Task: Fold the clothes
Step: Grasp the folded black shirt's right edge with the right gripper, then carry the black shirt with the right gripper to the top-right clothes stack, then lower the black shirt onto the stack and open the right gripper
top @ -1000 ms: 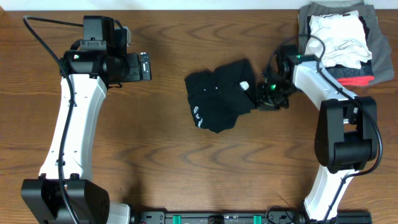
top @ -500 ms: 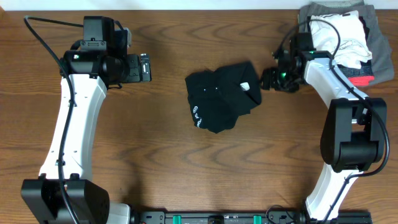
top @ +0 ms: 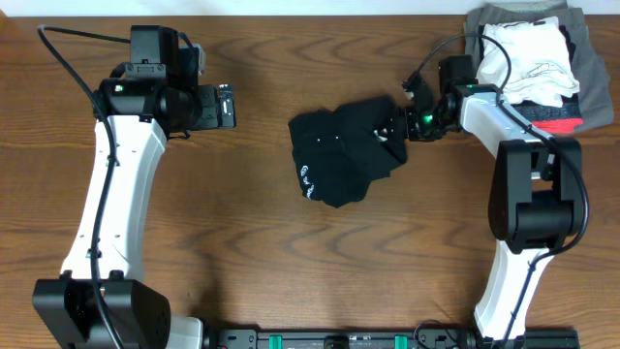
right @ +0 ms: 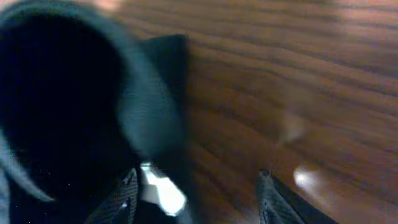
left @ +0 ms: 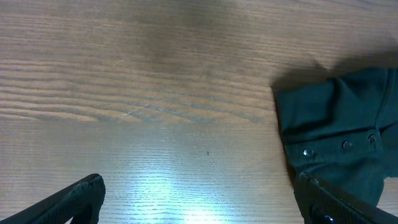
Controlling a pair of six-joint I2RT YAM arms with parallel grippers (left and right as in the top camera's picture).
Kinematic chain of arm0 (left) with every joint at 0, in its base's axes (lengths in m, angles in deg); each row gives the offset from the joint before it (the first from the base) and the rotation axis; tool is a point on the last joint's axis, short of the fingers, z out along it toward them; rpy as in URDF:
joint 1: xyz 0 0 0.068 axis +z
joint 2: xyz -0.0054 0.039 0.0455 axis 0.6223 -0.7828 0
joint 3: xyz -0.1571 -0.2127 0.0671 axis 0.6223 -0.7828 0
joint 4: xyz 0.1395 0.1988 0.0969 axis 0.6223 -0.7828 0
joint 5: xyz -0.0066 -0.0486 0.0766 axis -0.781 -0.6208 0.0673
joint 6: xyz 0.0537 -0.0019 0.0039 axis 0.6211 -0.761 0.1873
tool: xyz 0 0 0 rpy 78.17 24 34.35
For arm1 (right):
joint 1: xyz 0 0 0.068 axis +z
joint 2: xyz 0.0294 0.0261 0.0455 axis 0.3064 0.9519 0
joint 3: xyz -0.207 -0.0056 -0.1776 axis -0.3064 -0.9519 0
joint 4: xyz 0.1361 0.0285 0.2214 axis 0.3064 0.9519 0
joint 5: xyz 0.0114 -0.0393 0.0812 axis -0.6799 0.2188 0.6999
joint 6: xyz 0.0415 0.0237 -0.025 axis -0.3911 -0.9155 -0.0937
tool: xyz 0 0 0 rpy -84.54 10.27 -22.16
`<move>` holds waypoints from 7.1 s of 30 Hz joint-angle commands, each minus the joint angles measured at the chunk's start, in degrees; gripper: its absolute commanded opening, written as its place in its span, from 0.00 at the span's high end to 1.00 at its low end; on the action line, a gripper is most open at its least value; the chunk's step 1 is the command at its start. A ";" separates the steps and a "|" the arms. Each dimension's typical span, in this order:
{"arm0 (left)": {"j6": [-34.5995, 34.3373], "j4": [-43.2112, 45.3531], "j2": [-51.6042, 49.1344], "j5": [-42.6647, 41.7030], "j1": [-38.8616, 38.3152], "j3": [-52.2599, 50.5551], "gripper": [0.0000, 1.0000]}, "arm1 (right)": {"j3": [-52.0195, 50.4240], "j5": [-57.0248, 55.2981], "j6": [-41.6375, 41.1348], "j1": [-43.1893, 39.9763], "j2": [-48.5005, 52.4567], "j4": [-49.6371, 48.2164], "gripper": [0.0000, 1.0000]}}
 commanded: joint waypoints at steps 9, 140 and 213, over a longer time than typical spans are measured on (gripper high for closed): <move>0.55 -0.87 -0.11 0.48 0.13 0.74 0.02 | 0.61 7.91 1.81 7.08 7.56 1.75 0.47; 0.31 4.02 -2.54 0.48 0.13 0.48 0.02 | 22.93 -30.75 16.17 -22.43 -6.12 -16.94 0.01; 0.31 4.00 -6.75 0.48 0.13 0.48 0.02 | 22.95 10.23 -13.40 -9.51 -31.04 8.59 0.01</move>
